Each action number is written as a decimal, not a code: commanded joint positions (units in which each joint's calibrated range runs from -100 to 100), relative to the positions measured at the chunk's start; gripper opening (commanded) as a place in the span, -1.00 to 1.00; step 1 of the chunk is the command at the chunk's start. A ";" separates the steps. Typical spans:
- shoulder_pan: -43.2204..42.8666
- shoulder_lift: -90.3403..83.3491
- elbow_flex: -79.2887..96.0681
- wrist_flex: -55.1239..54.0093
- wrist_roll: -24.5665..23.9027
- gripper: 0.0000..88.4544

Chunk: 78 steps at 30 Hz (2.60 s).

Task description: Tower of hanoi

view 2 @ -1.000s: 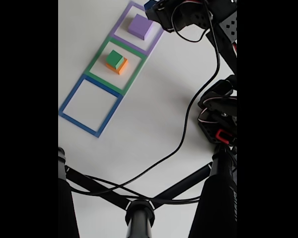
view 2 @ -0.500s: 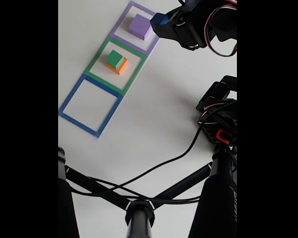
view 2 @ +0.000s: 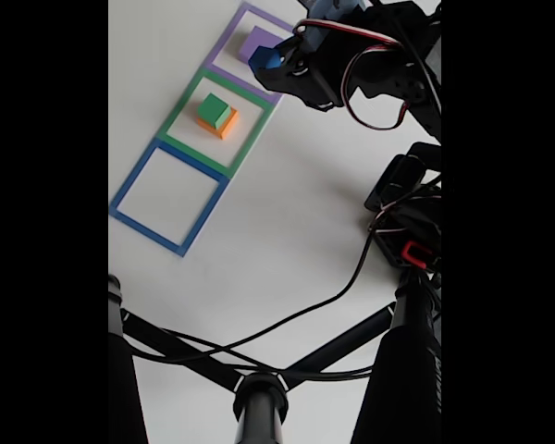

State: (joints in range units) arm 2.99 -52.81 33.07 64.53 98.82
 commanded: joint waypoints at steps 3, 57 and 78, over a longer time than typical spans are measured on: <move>-0.21 -2.30 22.47 -29.38 1.18 -0.90; -3.08 42.67 47.66 -109.79 1.18 -0.80; -0.78 32.26 49.38 -105.17 1.18 -0.51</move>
State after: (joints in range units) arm 0.86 -12.96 82.94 -44.94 99.80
